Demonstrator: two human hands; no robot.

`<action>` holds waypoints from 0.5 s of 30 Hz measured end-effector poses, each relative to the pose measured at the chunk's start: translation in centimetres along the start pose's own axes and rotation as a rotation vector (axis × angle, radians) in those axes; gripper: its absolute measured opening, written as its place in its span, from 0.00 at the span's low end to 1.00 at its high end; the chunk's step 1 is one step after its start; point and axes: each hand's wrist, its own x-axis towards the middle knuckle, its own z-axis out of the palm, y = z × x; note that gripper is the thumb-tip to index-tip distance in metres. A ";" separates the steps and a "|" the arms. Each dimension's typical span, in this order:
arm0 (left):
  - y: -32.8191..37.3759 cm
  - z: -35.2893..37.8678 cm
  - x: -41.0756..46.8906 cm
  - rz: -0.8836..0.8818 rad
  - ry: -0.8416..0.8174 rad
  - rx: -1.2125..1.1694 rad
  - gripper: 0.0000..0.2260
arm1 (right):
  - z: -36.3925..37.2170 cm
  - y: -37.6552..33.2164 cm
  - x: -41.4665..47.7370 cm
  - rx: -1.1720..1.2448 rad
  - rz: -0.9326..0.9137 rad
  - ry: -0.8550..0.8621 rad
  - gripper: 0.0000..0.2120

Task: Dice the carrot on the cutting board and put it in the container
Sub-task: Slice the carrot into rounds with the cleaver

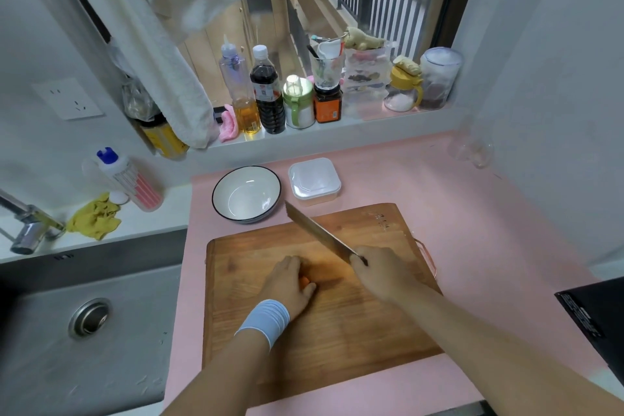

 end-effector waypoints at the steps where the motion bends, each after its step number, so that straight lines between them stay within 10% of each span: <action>1: 0.7 -0.2 0.4 -0.012 -0.004 0.035 0.16 | -0.1 0.5 0.1 -0.036 -0.015 0.019 0.15; 8: 3.6 -1.6 0.7 -0.341 0.504 -0.241 0.06 | 0.7 4.0 0.3 -0.341 -0.243 0.059 0.17; 15: 4.5 -1.8 3.0 -0.093 0.271 -0.132 0.10 | 2.9 7.5 1.8 -0.381 -0.355 -0.090 0.21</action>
